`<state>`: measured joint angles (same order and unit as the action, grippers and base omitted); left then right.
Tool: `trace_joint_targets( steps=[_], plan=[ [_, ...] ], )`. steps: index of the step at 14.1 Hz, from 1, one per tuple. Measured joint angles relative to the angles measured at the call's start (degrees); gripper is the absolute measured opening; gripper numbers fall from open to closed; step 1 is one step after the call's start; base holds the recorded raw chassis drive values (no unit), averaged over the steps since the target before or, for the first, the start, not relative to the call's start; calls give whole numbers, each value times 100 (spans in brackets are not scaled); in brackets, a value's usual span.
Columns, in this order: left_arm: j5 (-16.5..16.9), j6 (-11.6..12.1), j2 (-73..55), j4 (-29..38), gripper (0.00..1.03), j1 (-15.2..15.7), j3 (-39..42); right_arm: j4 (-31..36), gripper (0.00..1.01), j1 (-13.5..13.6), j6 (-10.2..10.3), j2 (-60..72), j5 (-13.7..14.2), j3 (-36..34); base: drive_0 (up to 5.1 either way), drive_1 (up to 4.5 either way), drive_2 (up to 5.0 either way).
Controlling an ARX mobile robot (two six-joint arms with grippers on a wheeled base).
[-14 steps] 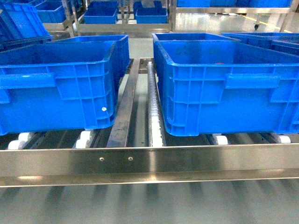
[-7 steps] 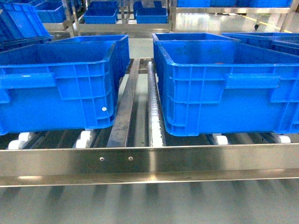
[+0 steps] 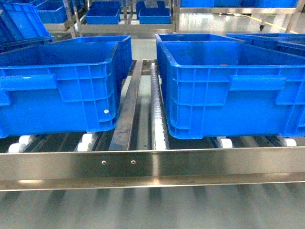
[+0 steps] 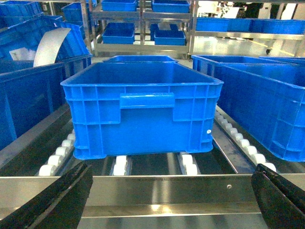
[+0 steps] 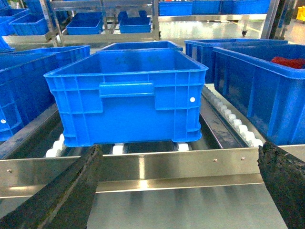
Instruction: Sort blue parts and orange caps into right shelf containers
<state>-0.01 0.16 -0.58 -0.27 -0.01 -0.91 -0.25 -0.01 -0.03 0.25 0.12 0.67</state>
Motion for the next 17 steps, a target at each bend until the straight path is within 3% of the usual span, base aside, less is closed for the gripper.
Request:
trace_joint_targets(
  steps=[17],
  plan=[
    [0,-7,0,0,98,0,0,0,98,0,2,0,0,0,0,0,0]
  ],
)
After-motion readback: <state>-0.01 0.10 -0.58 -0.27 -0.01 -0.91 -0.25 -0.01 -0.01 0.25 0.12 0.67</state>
